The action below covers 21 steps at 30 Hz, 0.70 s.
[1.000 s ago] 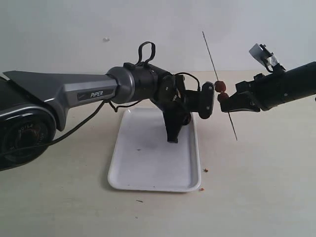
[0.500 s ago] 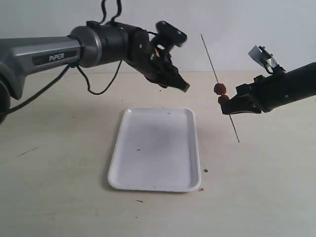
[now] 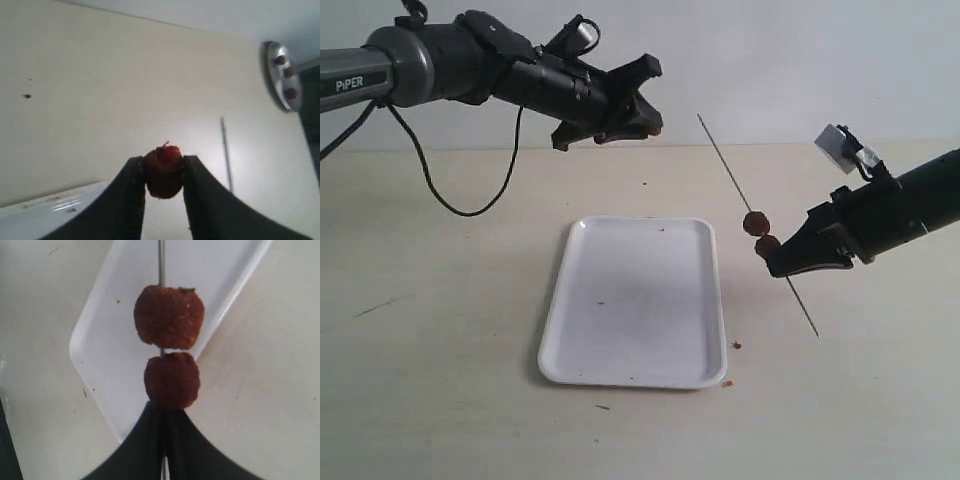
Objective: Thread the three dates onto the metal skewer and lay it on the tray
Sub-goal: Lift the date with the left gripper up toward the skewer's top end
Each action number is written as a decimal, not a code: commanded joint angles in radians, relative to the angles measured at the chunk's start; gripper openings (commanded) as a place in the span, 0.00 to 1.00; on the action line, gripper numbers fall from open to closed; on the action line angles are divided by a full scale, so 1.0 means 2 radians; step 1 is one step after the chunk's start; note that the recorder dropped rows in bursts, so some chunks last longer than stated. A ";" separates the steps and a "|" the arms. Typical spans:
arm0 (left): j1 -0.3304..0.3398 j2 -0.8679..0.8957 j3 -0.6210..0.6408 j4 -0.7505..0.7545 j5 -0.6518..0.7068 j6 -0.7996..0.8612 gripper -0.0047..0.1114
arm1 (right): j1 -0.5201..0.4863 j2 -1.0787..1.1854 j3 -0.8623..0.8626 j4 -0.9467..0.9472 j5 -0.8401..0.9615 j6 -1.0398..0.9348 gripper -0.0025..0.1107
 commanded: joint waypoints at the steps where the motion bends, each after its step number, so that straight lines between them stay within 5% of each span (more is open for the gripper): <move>1: 0.007 -0.006 0.000 -0.078 -0.004 0.019 0.28 | -0.002 -0.006 0.014 0.001 0.008 0.000 0.02; 21: -0.007 -0.006 0.000 -0.151 -0.057 0.019 0.28 | -0.002 -0.006 0.017 0.034 0.051 -0.055 0.02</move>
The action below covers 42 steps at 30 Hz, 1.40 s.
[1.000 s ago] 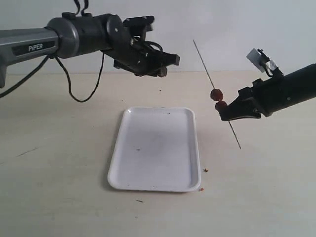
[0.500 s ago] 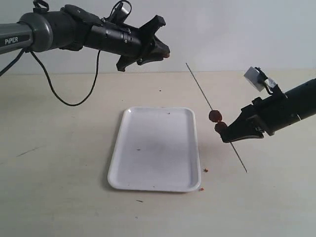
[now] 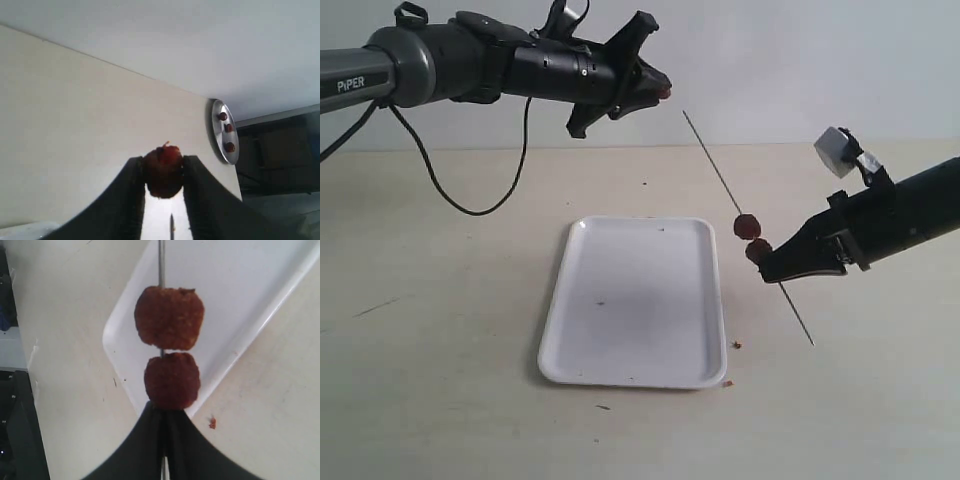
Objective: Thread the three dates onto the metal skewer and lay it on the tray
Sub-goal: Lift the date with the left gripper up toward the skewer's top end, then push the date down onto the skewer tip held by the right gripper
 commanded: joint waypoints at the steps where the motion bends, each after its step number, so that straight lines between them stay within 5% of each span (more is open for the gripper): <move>1: -0.003 -0.006 0.000 -0.016 -0.001 0.003 0.28 | -0.002 -0.006 0.002 0.016 0.009 -0.012 0.02; 42: -0.025 -0.006 0.000 -0.002 -0.038 0.009 0.28 | -0.002 -0.006 0.002 0.029 0.009 -0.023 0.02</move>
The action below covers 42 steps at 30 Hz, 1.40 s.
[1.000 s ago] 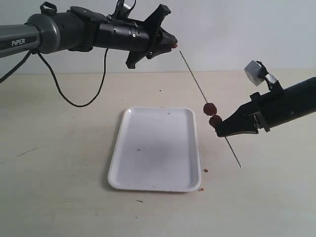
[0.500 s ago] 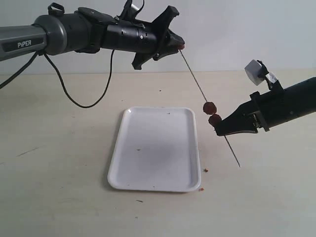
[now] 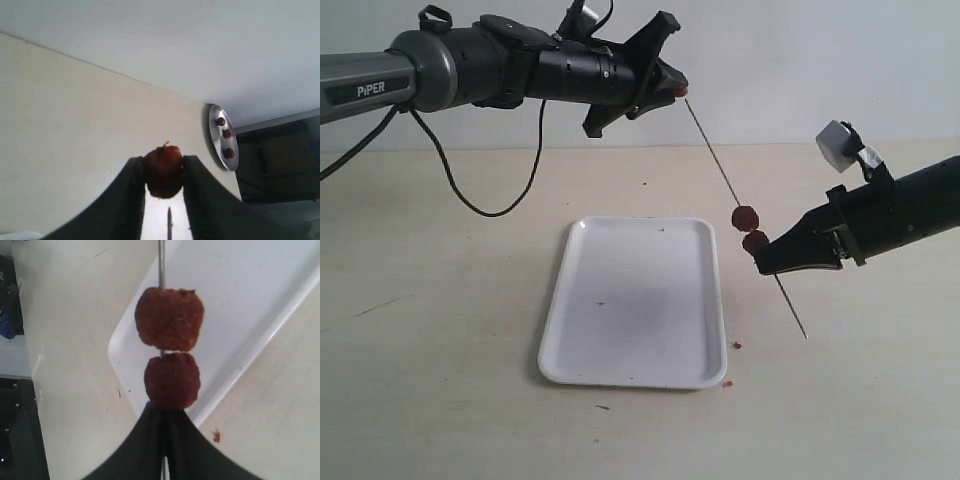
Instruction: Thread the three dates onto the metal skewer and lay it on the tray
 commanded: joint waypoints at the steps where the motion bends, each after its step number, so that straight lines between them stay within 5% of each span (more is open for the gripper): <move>1: 0.000 -0.006 0.000 0.002 0.004 0.008 0.28 | -0.002 -0.006 0.001 0.006 0.007 -0.007 0.02; 30: -0.014 -0.006 0.000 0.014 0.064 0.028 0.28 | -0.002 -0.006 0.000 0.093 -0.045 -0.020 0.02; 42: -0.068 0.017 0.000 0.043 0.057 0.063 0.28 | -0.002 -0.006 0.000 0.195 -0.043 -0.083 0.02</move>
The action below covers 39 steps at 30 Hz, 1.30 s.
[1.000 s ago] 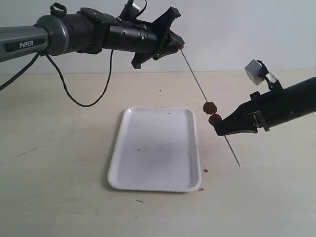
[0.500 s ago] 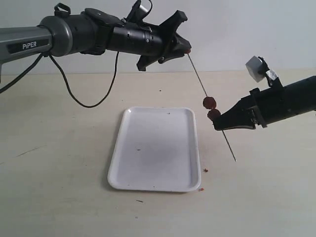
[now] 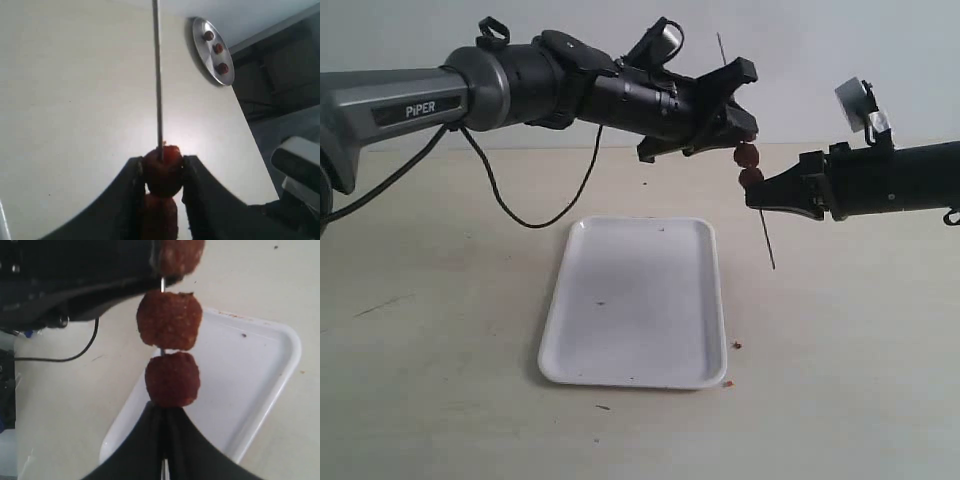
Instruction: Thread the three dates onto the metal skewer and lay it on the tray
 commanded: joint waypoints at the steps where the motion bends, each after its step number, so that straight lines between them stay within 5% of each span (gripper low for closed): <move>1: -0.008 0.010 0.000 0.004 -0.004 0.014 0.29 | -0.002 -0.006 -0.001 0.022 0.005 -0.019 0.02; 5: -0.008 0.012 0.000 0.003 -0.009 0.025 0.38 | -0.002 -0.006 -0.001 0.021 0.005 -0.018 0.02; 8: -0.008 0.012 0.000 0.001 -0.011 0.025 0.59 | -0.002 -0.006 -0.001 0.020 0.005 -0.019 0.02; 14: -0.003 0.003 0.000 0.000 -0.033 0.036 0.59 | -0.002 -0.006 -0.001 0.002 -0.011 -0.018 0.02; 17: 0.004 -0.008 0.000 0.004 -0.027 0.065 0.56 | -0.002 -0.006 -0.001 0.000 -0.013 -0.007 0.02; 26: 0.067 -0.043 0.000 0.039 0.120 0.089 0.04 | 0.098 -0.006 -0.001 -0.061 -0.158 0.089 0.02; 30: 0.097 -0.069 0.029 0.081 0.151 0.112 0.04 | 0.158 -0.007 -0.001 -0.091 -0.210 0.184 0.02; 39: 0.148 -0.206 0.224 0.077 0.040 0.230 0.04 | 0.231 -0.007 -0.001 -0.134 -0.227 0.412 0.02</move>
